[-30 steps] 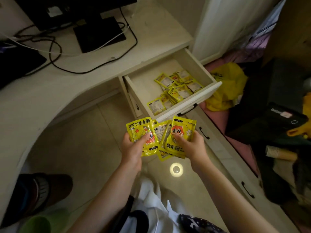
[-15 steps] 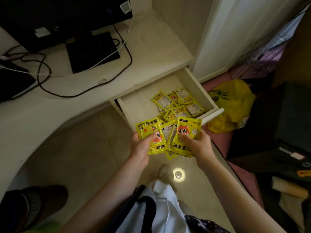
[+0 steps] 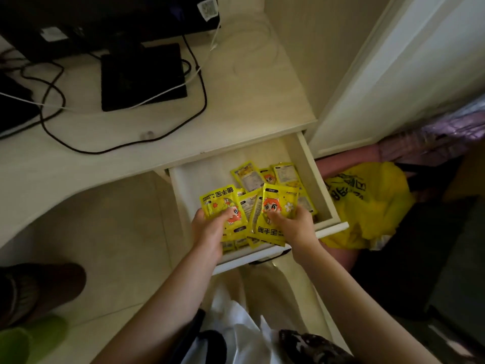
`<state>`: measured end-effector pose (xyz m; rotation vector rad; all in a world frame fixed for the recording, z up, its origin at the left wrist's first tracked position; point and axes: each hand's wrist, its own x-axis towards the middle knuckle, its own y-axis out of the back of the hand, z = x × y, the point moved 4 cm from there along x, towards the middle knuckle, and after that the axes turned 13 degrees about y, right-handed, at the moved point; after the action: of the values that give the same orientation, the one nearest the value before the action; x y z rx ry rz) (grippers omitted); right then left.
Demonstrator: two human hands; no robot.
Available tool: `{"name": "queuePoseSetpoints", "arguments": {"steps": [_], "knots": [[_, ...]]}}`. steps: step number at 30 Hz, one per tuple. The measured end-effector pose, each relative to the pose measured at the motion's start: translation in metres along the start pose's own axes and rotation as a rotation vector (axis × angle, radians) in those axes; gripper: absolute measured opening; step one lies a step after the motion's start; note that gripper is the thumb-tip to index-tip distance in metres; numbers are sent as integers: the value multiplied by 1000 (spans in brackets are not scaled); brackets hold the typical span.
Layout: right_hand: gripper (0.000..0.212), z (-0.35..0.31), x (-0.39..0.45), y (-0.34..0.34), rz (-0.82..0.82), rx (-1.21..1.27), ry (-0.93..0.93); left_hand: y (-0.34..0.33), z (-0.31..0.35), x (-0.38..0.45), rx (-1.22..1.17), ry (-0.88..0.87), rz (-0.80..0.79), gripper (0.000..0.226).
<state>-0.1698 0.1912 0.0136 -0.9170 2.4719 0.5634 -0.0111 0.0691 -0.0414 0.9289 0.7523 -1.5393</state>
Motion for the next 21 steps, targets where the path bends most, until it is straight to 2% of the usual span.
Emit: {"name": "queuePoseSetpoints", "arguments": {"steps": [2, 5, 7, 9, 10, 13, 15, 18, 21], "knots": [[47, -7, 17, 1, -55, -37, -5, -10, 11, -13, -22, 14, 38, 106], [48, -13, 44, 0, -124, -69, -27, -20, 16, -9, -74, 55, 93, 59], [48, -18, 61, -7, -179, -101, -27, -23, 18, 4, -111, 88, 122, 64], [62, -19, 81, -19, -219, -130, -27, -21, 19, 27, -130, 101, 160, 80], [60, -17, 91, -24, -233, -142, -32, -21, 20, 39, -131, 113, 177, 78], [27, -14, 119, -42, -264, -169, -41, -22, 34, 58, -100, 99, 246, 52], [16, -9, 137, -56, -276, -190, -41, -22, 42, 70, -82, 74, 295, 39], [28, 0, 165, -79, -275, -240, -38, -19, 47, 99, -81, 66, 337, 37], [32, 10, 187, -97, -283, -255, -68, -9, 43, 132, -22, 75, 372, 55]]}}
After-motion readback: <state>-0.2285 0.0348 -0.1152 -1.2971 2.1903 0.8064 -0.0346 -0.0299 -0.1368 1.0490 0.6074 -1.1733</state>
